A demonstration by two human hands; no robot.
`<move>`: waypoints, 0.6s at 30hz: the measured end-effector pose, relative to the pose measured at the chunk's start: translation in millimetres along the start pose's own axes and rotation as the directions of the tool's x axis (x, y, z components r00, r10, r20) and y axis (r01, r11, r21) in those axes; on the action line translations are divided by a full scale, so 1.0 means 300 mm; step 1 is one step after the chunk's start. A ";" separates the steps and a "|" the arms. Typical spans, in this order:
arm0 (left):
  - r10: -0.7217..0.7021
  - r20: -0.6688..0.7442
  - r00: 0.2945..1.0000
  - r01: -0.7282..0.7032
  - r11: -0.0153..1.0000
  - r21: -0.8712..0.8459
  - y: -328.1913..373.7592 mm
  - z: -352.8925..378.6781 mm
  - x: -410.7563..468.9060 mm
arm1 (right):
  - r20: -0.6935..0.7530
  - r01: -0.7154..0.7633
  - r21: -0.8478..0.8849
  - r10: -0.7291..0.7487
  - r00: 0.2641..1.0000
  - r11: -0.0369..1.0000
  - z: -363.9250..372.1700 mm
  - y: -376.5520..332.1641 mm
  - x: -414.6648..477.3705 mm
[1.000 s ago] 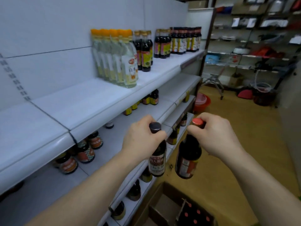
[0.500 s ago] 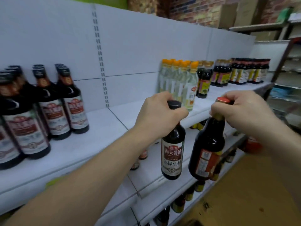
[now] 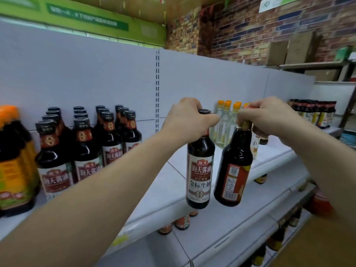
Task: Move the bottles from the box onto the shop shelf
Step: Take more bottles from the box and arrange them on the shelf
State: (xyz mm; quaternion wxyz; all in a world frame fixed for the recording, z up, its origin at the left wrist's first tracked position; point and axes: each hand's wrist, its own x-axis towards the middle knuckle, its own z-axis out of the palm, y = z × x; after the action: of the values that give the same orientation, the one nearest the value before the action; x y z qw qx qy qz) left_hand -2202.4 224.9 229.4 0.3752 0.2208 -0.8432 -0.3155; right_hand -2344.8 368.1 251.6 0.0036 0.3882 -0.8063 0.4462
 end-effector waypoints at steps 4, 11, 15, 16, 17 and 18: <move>-0.015 -0.005 1.000 0.016 0.999 0.040 -0.058 -0.091 0.037 | 0.012 0.000 0.044 0.000 1.000 0.999 0.080 -0.068 0.044; -0.052 -0.039 0.998 0.055 0.995 0.088 -0.166 -0.211 0.071 | 0.041 -0.005 0.059 0.002 0.999 0.998 0.227 -0.105 0.153; -0.082 -0.075 0.994 0.092 0.986 0.140 -0.215 -0.253 0.076 | 0.051 0.016 0.060 -0.020 0.998 0.998 0.316 -0.109 0.225; -0.090 -0.083 0.992 0.102 0.984 0.148 -0.224 -0.261 0.076 | 0.059 0.023 0.061 -0.026 0.998 0.998 0.337 -0.108 0.244; -0.099 -0.093 0.991 0.113 0.982 0.153 -0.233 -0.267 0.077 | 0.069 0.029 0.067 -0.034 0.997 0.997 0.359 -0.107 0.265; -0.107 -0.104 0.989 0.123 0.980 0.158 -0.242 -0.272 0.077 | 0.081 0.036 0.072 -0.042 0.996 0.997 0.381 -0.105 0.285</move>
State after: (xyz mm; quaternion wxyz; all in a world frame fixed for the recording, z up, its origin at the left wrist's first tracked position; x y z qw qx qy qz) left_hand -2143.7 130.0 232.6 0.3766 0.3142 -0.8332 -0.2554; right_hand -2345.7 222.9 235.6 -0.0348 0.4218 -0.7818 0.4578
